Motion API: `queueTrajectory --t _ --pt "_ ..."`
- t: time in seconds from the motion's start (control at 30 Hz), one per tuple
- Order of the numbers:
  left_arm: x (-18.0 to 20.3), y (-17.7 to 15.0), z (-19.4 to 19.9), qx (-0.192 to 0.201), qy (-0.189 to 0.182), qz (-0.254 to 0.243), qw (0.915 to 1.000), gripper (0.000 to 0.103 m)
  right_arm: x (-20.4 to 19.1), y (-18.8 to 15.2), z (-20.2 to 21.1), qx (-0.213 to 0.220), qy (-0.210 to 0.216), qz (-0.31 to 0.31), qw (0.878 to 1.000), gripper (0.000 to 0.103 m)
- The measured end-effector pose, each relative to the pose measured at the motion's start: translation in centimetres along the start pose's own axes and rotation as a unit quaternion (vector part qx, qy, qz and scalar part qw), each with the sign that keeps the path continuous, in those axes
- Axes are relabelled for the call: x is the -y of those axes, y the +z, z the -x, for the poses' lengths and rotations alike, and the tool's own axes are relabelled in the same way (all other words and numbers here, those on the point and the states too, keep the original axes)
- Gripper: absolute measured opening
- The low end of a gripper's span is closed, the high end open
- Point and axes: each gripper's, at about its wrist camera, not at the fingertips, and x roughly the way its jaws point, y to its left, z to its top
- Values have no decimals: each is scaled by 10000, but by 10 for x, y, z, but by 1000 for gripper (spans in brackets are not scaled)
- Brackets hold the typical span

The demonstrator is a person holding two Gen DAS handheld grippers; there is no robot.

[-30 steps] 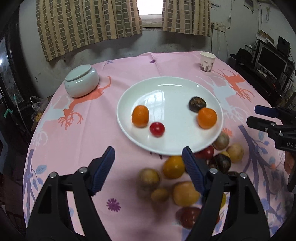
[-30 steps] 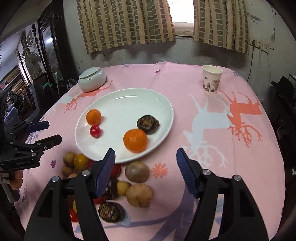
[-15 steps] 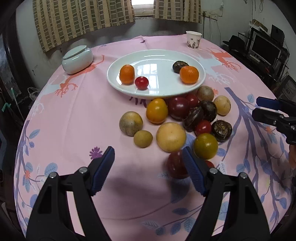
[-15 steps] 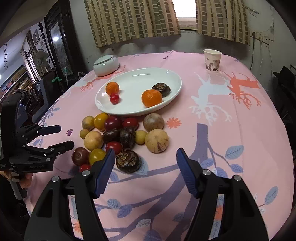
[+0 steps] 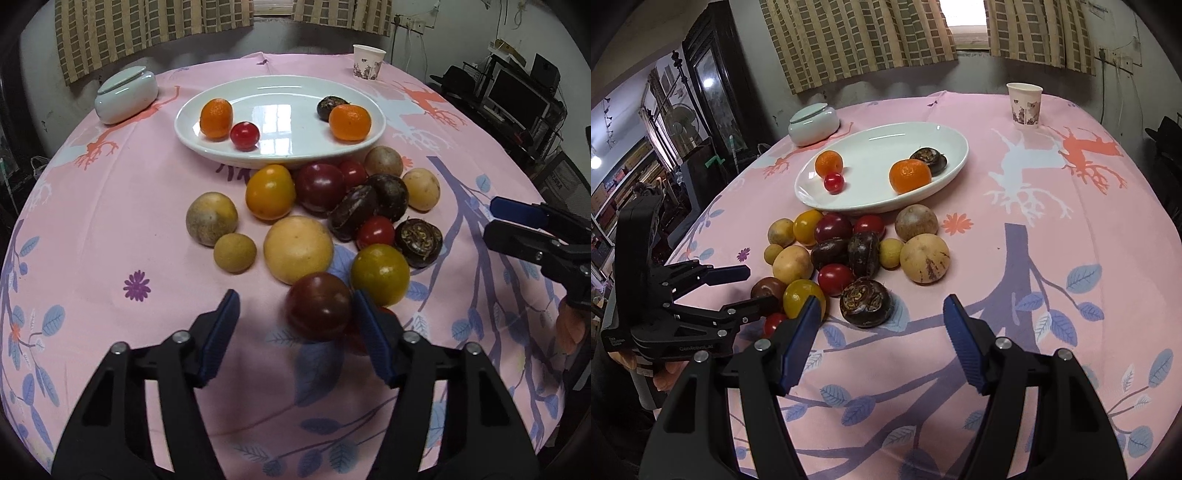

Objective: Organize fruits
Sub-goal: 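Move both open tools back from the plate to the fruit pile, then grasp a dark red tomato with the left tool while the right tool grasps a dark brown fruit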

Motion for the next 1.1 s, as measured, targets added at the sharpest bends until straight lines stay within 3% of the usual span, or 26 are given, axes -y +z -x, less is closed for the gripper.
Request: queueTrajectory --t 0.07,0.1,0.2,0.37,0.53,0.6,0.83,0.93,1.1 --pt "5 -1 2 13 -101 -170 9998 41 1 -1 -1 -8 17 -9 10000 69" --pt "7 -2 3 20 -145 -251 9996 38 1 -1 -2 -18 24 -9 10000 69" --pt "8 -2 2 61 -173 -323 9993 38 1 -2 -4 -57 57 -7 10000 69" --pt "-1 -2 -2 23 -365 27 9993 46 0 -3 -6 -77 66 10 9999 69" --pt "-8 -3 -7 -26 -611 275 9978 46 3 -3 -6 -80 73 -66 9999 69" --pt "-11 -2 -8 -71 -735 397 9965 40 4 -3 -6 -73 78 -78 9999 69" --pt "-9 -1 0 -130 -142 184 9996 39 1 -3 -5 -57 26 32 10000 69" --pt "-14 -2 7 -104 -72 194 9997 39 -9 -6 -11 -224 16 282 9994 69" --pt "-22 -7 14 -76 84 151 9998 39 -29 -12 -38 -737 -683 1053 9894 69"
